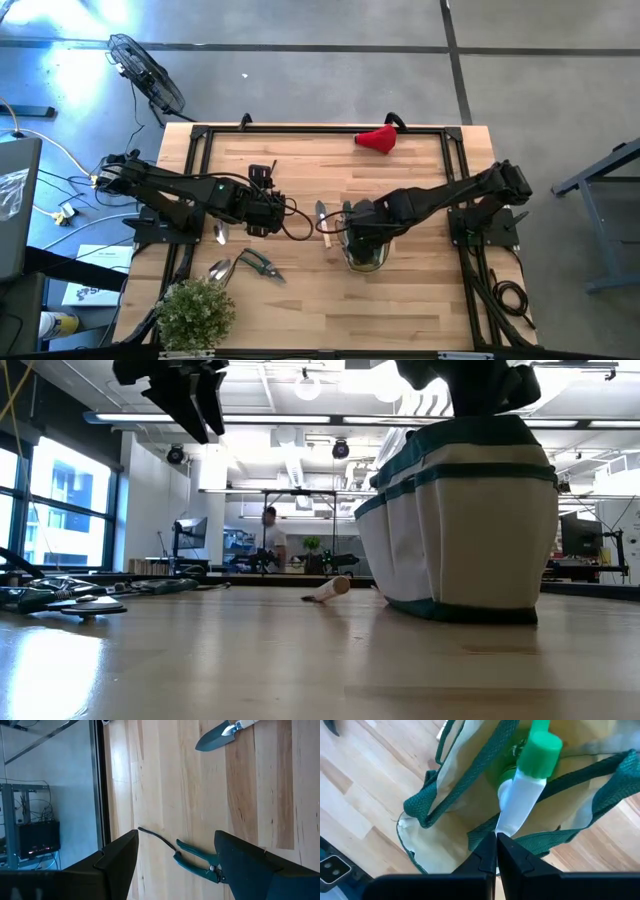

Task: Pick & Place Garden tools in Gardening bag
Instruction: Put the green spray bottle into the green gardening bag

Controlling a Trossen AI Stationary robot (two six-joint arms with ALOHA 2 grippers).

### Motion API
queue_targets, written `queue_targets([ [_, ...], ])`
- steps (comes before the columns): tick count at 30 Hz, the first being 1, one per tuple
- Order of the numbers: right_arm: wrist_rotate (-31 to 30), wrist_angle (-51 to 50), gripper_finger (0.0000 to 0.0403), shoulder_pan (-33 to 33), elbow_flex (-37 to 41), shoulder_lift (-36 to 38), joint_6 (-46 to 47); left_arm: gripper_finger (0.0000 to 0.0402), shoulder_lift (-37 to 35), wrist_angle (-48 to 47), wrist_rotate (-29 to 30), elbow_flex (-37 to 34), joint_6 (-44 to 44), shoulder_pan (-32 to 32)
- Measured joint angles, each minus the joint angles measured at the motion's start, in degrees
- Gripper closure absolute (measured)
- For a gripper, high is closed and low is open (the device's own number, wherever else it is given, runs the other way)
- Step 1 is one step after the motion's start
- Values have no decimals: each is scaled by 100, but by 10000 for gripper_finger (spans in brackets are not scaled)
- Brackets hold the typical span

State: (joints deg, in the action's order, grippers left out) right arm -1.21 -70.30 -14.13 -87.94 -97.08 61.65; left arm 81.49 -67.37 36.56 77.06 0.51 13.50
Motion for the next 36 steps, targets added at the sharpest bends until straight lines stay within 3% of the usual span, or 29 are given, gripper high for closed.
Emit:
queue_targets([
  [18,-189,-406,399,229,-2,163,-37,149,0,-4,-9,0,2,0],
  [23,-571,-400,399,259,-4,351,-17,149,0,29,-3,0,-18,0],
  [36,-921,-63,399,849,-9,369,-897,149,0,192,0,0,-173,0],
])
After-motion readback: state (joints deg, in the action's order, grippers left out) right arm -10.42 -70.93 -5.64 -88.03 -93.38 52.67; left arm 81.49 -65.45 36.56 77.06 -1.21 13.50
